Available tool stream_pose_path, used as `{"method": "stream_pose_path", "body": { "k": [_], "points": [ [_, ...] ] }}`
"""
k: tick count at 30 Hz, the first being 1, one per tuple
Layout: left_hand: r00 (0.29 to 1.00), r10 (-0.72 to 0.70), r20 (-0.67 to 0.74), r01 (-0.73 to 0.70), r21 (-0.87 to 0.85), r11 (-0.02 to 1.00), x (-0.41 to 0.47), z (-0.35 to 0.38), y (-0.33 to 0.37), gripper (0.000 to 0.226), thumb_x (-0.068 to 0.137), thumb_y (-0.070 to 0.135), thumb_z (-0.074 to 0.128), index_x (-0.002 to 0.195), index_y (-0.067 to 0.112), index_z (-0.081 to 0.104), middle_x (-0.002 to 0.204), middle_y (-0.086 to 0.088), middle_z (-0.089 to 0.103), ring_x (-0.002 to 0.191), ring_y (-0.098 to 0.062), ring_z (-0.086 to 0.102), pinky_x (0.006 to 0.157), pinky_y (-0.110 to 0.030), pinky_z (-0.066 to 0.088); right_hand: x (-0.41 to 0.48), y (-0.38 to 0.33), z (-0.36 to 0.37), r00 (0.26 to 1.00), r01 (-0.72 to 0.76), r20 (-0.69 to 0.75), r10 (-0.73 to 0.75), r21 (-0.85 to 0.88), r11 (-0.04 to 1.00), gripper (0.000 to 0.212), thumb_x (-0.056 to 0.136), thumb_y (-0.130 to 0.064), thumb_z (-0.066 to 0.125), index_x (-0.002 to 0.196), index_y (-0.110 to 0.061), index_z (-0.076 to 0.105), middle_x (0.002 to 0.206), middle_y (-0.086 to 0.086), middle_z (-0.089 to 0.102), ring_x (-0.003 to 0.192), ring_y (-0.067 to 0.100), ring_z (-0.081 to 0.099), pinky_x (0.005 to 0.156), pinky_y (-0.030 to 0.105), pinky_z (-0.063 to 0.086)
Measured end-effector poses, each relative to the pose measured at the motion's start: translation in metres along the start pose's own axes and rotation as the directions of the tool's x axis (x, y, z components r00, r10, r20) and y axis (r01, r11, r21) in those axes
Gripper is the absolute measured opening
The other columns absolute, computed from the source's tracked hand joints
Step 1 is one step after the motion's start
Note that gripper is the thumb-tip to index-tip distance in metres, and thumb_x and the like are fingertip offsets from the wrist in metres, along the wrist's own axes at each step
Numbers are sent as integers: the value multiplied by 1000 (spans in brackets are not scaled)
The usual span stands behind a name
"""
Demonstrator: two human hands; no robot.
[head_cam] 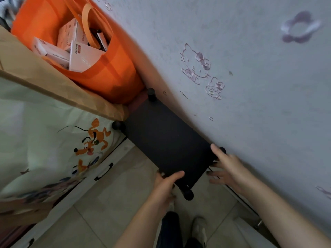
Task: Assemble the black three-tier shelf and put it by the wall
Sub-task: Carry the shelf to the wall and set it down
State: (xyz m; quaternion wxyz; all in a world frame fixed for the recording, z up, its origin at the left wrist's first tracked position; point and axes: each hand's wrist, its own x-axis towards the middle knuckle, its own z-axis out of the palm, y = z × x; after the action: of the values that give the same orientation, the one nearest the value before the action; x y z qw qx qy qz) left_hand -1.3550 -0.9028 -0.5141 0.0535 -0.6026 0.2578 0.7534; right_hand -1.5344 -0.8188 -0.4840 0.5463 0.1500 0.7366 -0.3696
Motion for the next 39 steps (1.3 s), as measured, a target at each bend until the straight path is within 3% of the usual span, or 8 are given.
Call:
{"method": "stream_pose_path", "body": {
  "k": [3,6,9,17,26,32,36,39],
  "points": [
    [988,-111,107,119,-71,990,-5,11,-16,54,80,18,83,128,22,58,122,-6,69,115,-30,64,102,-54,51,17,-2,1,991,-101,105,79,223,969,48,93,-57,53,125,-21,50,118,17,59,101,41,63,83,55,54],
    [983,-114,144,148,-257,955,-6,21,-24,21,86,-4,69,105,3,73,92,-12,78,81,-24,75,71,-37,62,27,-4,-2,991,-115,96,90,296,948,33,92,-40,50,107,-12,57,108,20,64,89,40,66,72,52,55],
    [990,-77,122,115,-348,930,-8,26,-26,21,86,-17,57,98,-8,71,85,-19,75,64,-23,74,53,-27,56,27,0,-9,993,-92,103,65,289,953,30,90,-29,49,112,-11,56,101,23,68,87,42,68,67,50,57],
    [999,24,36,-11,-315,949,-11,33,-31,31,85,-19,56,109,0,63,80,-10,77,67,-20,75,55,-26,56,27,3,-16,991,-79,130,39,319,944,41,92,-26,50,127,-6,54,107,25,68,90,42,69,63,49,59],
    [999,16,-35,-26,-295,955,0,44,-26,27,84,-14,62,107,2,62,73,-6,75,59,-16,73,53,-25,55,39,1,-7,1000,-20,4,20,343,939,34,87,-47,61,106,-19,64,99,13,72,91,29,69,56,43,57],
    [999,38,-20,-42,-266,963,1,42,-24,26,85,-11,64,105,5,62,80,-3,75,73,-18,71,59,-26,57,32,0,-6,1000,14,10,-19,370,929,31,89,-44,65,105,-17,63,103,13,72,93,27,70,68,39,57],
    [999,50,11,-45,-263,964,3,46,-21,25,85,-12,62,106,3,61,64,0,74,57,-12,72,54,-25,56,24,4,-12,989,71,104,-109,322,944,26,92,-20,68,116,-11,60,118,15,69,103,28,68,92,48,54],
    [997,70,18,-64,-234,970,3,45,-21,25,86,-11,62,105,4,61,66,1,75,58,-11,72,56,-25,57,22,2,-15,985,52,141,-104,335,941,22,94,-9,63,116,-9,60,120,18,68,106,31,67,94,48,53]
  ]
}}
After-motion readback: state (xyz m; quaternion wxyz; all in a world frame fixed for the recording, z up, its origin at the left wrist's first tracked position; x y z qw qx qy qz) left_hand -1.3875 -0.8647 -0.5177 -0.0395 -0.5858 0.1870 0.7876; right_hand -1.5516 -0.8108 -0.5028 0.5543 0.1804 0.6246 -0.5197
